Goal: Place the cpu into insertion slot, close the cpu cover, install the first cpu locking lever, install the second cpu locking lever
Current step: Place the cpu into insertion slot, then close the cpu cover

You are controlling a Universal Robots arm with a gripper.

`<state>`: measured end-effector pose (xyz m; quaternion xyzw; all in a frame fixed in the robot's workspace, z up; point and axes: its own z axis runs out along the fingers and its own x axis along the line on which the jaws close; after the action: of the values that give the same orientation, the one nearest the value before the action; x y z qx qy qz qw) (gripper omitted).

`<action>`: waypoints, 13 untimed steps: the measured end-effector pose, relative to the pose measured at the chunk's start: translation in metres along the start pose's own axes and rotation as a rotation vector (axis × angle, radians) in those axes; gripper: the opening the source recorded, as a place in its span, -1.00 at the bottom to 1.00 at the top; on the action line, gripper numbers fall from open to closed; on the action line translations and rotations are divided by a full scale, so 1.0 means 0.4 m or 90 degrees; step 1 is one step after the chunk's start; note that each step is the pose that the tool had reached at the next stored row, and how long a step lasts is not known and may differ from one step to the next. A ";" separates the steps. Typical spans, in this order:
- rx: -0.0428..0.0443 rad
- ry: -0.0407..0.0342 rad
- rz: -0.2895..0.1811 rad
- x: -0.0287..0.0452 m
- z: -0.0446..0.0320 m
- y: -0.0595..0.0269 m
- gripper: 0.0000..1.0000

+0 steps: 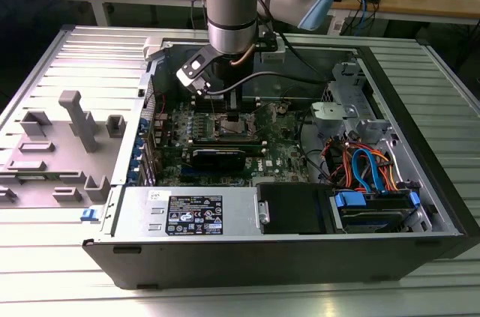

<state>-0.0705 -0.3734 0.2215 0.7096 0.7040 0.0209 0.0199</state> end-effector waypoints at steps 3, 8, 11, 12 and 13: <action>0.0000 0.0000 0.000 0.000 0.000 0.000 -0.79; 0.0000 0.0000 0.000 0.000 0.000 0.000 -0.79; 0.0001 0.0000 0.000 0.000 0.000 0.000 -0.79; 0.0001 0.0000 0.000 0.000 0.000 0.000 -0.79; 0.0001 0.0000 0.000 0.000 0.000 0.000 -0.79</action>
<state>-0.0704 -0.3734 0.2215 0.7096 0.7040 0.0209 0.0199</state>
